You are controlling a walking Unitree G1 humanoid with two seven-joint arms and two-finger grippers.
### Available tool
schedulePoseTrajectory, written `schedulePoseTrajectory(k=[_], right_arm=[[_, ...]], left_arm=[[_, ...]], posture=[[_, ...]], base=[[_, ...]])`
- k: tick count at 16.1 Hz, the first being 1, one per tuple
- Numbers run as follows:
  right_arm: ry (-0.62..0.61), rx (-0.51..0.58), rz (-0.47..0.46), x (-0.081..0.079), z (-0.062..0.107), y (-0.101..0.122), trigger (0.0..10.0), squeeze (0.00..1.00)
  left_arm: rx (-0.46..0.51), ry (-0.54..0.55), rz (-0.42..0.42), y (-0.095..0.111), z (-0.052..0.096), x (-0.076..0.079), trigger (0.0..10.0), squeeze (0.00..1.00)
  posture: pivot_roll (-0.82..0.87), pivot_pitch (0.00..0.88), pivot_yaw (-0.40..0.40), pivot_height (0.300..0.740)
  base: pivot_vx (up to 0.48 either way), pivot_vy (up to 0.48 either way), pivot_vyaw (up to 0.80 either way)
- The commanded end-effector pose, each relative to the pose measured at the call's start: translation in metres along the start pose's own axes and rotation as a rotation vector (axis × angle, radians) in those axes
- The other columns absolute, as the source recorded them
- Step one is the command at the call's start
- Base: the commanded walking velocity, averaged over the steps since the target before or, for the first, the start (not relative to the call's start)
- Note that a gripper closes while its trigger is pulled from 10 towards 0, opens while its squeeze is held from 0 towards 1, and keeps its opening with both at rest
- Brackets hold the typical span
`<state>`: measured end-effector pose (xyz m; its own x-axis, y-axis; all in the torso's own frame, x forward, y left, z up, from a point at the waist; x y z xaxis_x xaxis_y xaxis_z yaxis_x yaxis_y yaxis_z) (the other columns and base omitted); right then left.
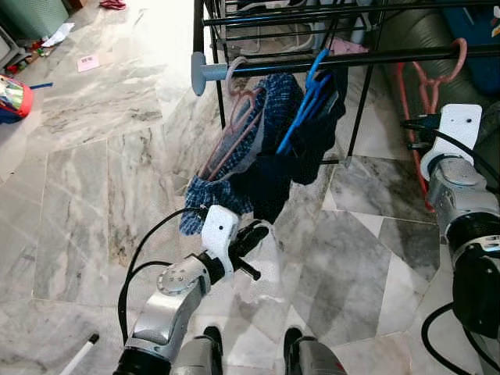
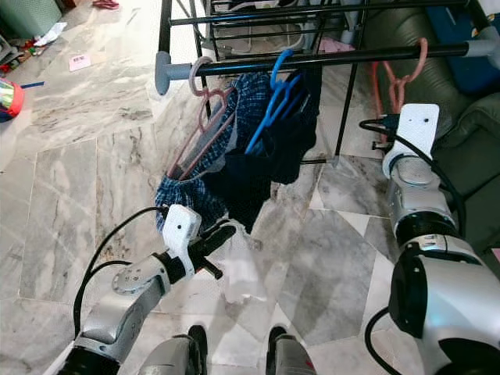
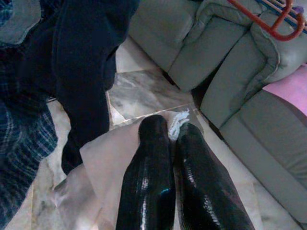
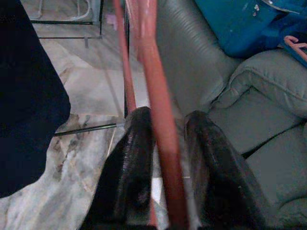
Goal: Hang hanger
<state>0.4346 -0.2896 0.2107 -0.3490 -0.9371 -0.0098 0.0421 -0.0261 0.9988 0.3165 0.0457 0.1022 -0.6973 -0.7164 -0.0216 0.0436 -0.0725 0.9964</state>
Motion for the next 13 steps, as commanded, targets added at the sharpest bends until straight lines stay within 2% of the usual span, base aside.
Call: schedulePoseTrajectory(k=[1,8,11,13], right_arm=[[-0.012,-0.033,-0.016,0.005,0.000,-0.007,0.0,0.00],[-0.011,-0.044,-0.020,0.006,0.001,-0.010,0.0,0.00],[-0.010,0.028,-0.034,0.006,0.000,0.005,0.0,0.00],[0.023,0.142,-0.057,0.000,0.001,0.022,0.0,0.00]], left_arm=[[-0.010,-0.001,-0.009,-0.003,0.001,0.001,10.0,0.00],[-0.009,-0.005,-0.024,-0.003,-0.003,0.000,10.0,0.00],[0.015,0.040,-0.041,0.001,-0.004,-0.006,10.0,0.00],[0.042,0.091,-0.043,0.006,-0.006,-0.014,10.0,0.00]], posture=[[0.06,0.283,0.056,0.740],[0.06,0.261,0.052,0.740],[0.05,0.246,0.048,0.740],[0.05,0.238,0.042,0.740]], base=[[0.000,0.000,0.00],[0.000,0.000,0.00],[0.000,0.000,0.00],[0.000,0.000,0.00]])
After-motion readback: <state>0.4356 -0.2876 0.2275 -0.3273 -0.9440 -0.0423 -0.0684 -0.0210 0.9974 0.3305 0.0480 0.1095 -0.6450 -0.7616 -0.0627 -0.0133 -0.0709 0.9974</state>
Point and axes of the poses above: a point about 5 cm out from each wrist's last joint towards the gripper, its own z axis pointing back from the gripper into the wrist, its own y axis along the axis of the wrist's last joint, x = y × z, the point moved 4 cm from there along -z, pointing out of the wrist towards the gripper, and after that the axes turned 9 degrees about -z, right-handed, at the moved point
